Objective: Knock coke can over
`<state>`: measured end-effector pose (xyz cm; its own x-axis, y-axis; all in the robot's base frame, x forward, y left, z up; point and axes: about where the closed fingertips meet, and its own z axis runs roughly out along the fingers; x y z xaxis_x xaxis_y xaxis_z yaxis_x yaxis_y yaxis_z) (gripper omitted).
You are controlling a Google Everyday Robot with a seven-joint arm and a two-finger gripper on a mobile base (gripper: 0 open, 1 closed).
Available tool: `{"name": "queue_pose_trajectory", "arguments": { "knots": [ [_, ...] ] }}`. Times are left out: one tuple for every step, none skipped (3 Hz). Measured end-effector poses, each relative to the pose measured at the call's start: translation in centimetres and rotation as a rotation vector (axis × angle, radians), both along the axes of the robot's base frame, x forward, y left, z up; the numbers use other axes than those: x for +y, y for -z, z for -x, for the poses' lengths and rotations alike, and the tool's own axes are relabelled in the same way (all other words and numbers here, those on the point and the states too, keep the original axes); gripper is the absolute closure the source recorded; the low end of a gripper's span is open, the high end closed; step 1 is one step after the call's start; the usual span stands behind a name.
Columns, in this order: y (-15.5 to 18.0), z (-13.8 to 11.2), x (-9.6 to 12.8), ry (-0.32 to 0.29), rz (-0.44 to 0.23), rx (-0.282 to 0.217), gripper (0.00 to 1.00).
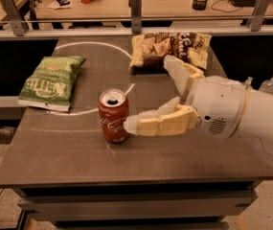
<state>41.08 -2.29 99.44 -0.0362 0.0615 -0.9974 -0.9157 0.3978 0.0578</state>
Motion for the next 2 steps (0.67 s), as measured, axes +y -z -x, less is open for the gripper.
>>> {"name": "queue_pose_trajectory", "arguments": {
  "knots": [
    [3.3,-1.7,0.1,0.08,-0.016,-0.007,0.0],
    [5.9,-3.3,0.1,0.084,-0.011,-0.026,0.0]
  ]
}}
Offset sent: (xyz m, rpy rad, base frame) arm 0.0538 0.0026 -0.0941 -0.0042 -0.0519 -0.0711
